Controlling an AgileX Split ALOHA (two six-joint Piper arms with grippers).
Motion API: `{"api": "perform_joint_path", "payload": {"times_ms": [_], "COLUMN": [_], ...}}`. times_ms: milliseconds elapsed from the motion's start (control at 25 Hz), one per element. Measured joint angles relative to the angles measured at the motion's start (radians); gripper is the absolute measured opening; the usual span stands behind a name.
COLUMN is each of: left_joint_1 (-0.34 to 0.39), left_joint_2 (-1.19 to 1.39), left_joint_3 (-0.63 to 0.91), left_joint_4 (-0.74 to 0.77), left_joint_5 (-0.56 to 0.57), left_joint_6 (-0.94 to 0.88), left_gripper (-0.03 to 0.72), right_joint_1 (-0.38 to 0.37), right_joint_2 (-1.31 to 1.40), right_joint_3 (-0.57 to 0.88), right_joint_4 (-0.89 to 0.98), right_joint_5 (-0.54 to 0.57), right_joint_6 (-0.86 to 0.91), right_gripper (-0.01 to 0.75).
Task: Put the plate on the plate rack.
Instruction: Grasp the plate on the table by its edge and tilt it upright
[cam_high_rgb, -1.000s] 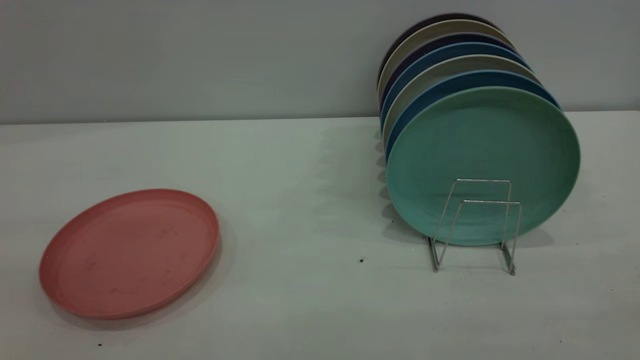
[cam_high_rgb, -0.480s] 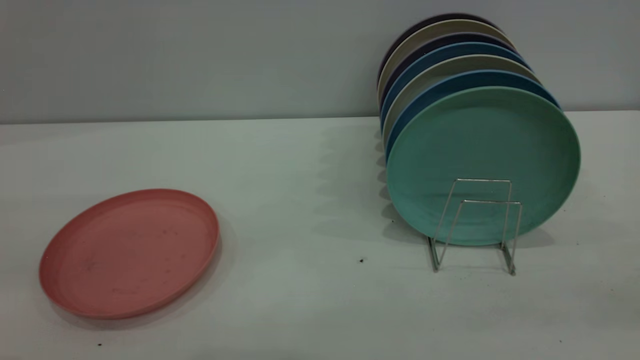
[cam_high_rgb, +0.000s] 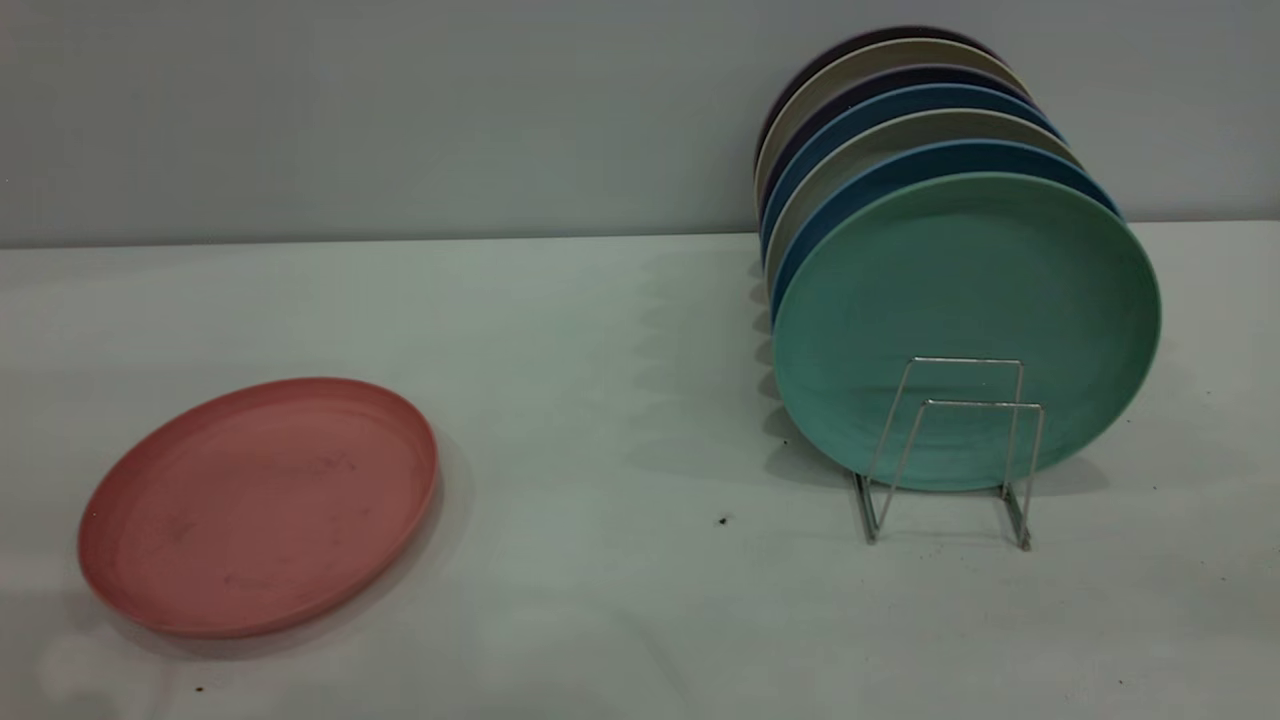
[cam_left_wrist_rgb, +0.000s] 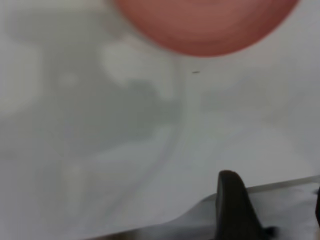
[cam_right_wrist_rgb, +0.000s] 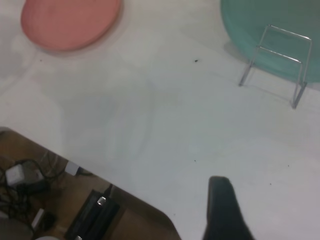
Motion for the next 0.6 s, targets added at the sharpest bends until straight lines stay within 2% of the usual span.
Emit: {"api": "perform_joint_path", "payload": {"times_ms": [160,320,440,600], "left_joint_1": [0.155,0.298,0.353,0.357], "left_joint_2": [0.100,0.160,0.214,0.311], "left_joint_3": [-0.005,-0.014,-0.014,-0.014], "left_joint_4": [-0.236,-0.315,-0.340,-0.371], "left_joint_5": [0.020,0.003,-0.054,-0.118], "left_joint_6": [0.229,0.301,0.318,0.360], "left_gripper": [0.423,0.423,0.423,0.413], "right_joint_1": [0.000,0.000,0.000,0.000], "right_joint_2": [0.000,0.000,0.000,0.000], "right_joint_3": [0.000,0.000,0.000,0.000], "right_joint_4": [0.007,0.012,0.014,0.014], "right_joint_5": [0.000,0.000,0.000,0.000], "right_joint_6": [-0.008,-0.010,-0.010,-0.010], "right_gripper": [0.488,0.488,0.488,0.489]}}
